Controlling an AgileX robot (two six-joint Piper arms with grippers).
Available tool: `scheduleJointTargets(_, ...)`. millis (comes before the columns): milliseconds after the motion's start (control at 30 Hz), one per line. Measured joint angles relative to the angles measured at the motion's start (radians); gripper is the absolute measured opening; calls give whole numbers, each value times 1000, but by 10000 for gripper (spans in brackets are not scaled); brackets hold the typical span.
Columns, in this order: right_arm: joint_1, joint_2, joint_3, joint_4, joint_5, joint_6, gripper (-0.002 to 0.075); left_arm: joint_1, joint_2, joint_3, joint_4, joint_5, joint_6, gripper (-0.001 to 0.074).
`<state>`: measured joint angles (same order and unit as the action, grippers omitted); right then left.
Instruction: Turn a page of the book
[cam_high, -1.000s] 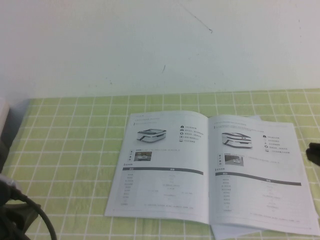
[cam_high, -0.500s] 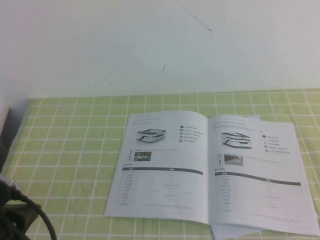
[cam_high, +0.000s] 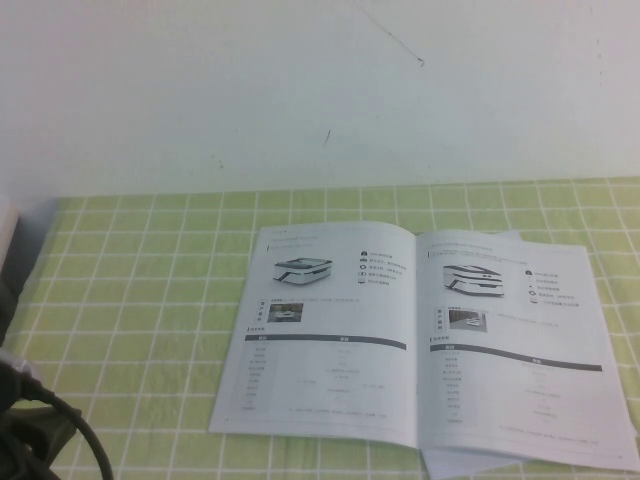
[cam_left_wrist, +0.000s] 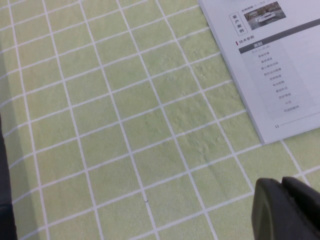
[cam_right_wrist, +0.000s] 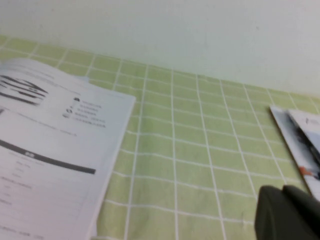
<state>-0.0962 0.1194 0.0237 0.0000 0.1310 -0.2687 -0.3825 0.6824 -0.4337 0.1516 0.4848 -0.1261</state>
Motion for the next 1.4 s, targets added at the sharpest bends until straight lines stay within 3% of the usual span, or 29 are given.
scheduleJointTargets(233, -33, -78, 5, -109, 191, 208, -3, 0, 0, 0, 0, 0, 0, -4)
scheduleJointTargets(1133, -33, -85, 3, -109, 200, 203, -3, 0, 0, 5, 0, -3, 0, -4)
scheduleJointTargets(1267, -33, -85, 3, -109, 202, 203, -3, 12, -41, 77, 11, -58, 0, -4)
scheduleJointTargets(1400, -33, -85, 3, -109, 202, 203, -3, 78, -139, 230, -11, -254, 0, -4)
